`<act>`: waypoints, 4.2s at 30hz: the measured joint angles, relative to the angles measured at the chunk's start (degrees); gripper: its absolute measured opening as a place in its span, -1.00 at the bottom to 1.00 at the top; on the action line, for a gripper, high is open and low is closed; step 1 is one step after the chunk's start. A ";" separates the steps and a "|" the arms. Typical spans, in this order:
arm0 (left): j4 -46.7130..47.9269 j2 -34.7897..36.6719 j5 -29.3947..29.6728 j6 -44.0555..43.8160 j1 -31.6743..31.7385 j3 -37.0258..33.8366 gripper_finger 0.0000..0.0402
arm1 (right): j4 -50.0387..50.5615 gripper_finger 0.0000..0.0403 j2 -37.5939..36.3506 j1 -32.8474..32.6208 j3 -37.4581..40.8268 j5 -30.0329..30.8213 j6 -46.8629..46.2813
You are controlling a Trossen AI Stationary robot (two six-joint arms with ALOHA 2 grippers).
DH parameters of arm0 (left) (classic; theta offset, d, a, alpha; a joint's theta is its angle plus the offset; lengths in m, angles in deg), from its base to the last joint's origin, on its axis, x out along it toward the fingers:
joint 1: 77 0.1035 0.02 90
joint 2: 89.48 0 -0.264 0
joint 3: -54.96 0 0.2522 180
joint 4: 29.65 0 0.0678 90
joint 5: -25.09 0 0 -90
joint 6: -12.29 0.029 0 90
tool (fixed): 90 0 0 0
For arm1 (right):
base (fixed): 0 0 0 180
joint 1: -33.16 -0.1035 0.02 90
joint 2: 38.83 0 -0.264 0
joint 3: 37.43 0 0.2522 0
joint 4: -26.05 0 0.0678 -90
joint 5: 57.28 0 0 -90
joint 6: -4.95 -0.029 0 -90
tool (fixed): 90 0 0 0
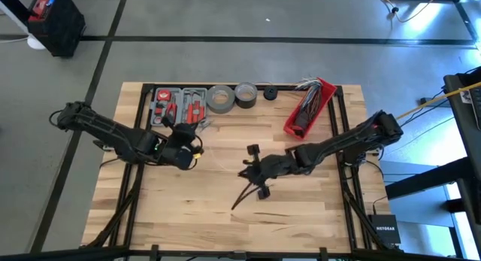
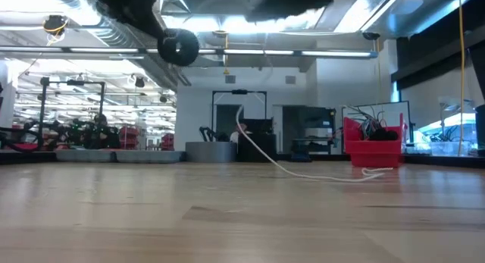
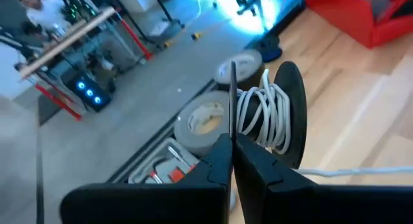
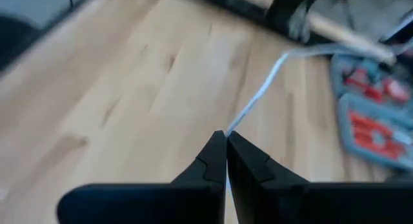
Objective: Coil cords
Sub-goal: Uncoil the white wire from the spool
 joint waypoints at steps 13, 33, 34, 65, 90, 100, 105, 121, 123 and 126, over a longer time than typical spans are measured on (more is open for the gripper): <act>-15.26 0.13 -1.82 18.71 -9.84 0.02 -0.97 | 20.76 -0.72 2.93 2.76 0.00 33.01 -17.06; -13.80 1.10 -16.00 22.13 -10.49 0.04 -0.97 | 8.80 -0.11 1.34 4.66 0.02 7.33 -13.95; -14.07 1.09 -16.03 22.27 -10.39 0.04 -0.97 | 5.03 -0.11 1.97 4.96 0.02 6.99 -12.34; -13.03 1.09 -16.00 20.58 -10.40 0.04 -0.97 | -12.50 -0.95 6.50 4.54 0.02 23.19 5.09; -20.43 0.03 -7.31 19.73 -7.83 0.00 -0.97 | -0.30 -0.95 7.79 6.29 0.04 15.68 4.37; -12.10 1.27 -13.91 17.89 -10.96 0.00 -0.97 | 16.06 -0.93 1.19 6.75 0.04 38.13 -6.24; -3.89 1.22 -16.18 11.59 -9.71 0.00 -0.97 | 14.56 -0.93 -2.49 5.52 0.00 37.56 -10.37; -2.92 0.50 -12.14 3.13 0.34 0.00 -0.97 | -11.76 -0.93 1.60 0.02 -0.04 3.99 4.66; -2.88 0.50 -10.05 2.55 0.58 0.00 -0.97 | -13.52 -0.93 3.30 0.35 -0.04 1.98 5.70; -2.86 0.52 -8.05 2.41 0.53 0.00 -0.97 | -13.33 -0.93 5.88 0.60 -0.04 1.03 6.18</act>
